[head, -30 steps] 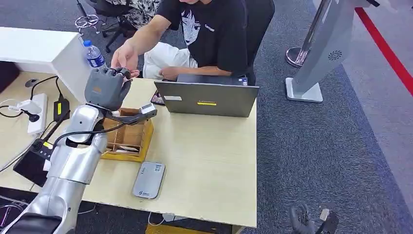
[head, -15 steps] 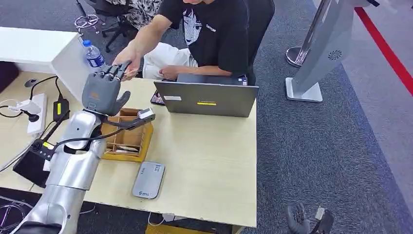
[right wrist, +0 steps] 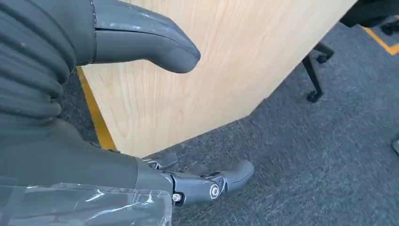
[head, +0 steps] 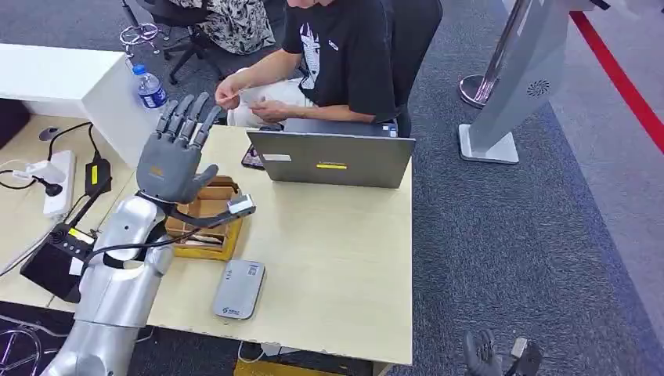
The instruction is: Pass the card to the sensor for recognition and then transmit it.
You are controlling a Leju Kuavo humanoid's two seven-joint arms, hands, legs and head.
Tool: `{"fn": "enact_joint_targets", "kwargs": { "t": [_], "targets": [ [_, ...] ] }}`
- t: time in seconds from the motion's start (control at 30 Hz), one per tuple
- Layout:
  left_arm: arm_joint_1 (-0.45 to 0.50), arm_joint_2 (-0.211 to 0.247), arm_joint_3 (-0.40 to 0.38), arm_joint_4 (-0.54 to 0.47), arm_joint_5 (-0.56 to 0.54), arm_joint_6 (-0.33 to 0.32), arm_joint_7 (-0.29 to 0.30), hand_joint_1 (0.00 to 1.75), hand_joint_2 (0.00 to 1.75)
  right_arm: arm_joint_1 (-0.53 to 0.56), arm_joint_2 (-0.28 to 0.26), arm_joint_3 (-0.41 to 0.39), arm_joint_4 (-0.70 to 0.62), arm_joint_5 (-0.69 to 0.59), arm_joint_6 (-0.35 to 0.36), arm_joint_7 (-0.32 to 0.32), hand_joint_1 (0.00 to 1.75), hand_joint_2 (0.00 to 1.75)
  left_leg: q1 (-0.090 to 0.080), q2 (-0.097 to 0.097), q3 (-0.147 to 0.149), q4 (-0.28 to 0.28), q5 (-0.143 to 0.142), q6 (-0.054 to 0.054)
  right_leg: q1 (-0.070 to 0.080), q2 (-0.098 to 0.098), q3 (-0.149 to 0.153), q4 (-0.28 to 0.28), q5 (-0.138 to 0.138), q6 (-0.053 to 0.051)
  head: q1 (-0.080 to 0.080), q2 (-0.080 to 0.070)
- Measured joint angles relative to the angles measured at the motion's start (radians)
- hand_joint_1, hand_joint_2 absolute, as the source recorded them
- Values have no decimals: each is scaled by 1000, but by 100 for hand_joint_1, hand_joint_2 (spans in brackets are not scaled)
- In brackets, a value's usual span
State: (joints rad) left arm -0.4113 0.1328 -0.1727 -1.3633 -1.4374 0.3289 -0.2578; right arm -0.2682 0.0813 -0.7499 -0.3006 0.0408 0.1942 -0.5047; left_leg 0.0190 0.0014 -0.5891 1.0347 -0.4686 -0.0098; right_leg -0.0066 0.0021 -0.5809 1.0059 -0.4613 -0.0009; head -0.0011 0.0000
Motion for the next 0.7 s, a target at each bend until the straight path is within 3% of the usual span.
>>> {"fn": "enact_joint_targets", "kwargs": {
  "t": [0.27,0.4,0.7],
  "targets": [
    [155,105,-123,14,13,7,-1,0,175,17,-3,-39,-6,-11,13,-11,0,175,0,2,-1,-1,-1,0,0,2,-2,0,0,0,0,0],
    [196,154,-126,43,50,13,5,0,175,21,-6,-48,-8,-10,14,-11,0,175,0,2,-1,-1,-1,0,0,2,-2,0,0,0,0,0],
    [204,215,-115,121,83,-22,2,0,175,25,-8,-59,-8,-3,18,-11,0,175,0,2,-1,-1,0,0,0,1,-2,0,0,0,0,0]
  ]
}}
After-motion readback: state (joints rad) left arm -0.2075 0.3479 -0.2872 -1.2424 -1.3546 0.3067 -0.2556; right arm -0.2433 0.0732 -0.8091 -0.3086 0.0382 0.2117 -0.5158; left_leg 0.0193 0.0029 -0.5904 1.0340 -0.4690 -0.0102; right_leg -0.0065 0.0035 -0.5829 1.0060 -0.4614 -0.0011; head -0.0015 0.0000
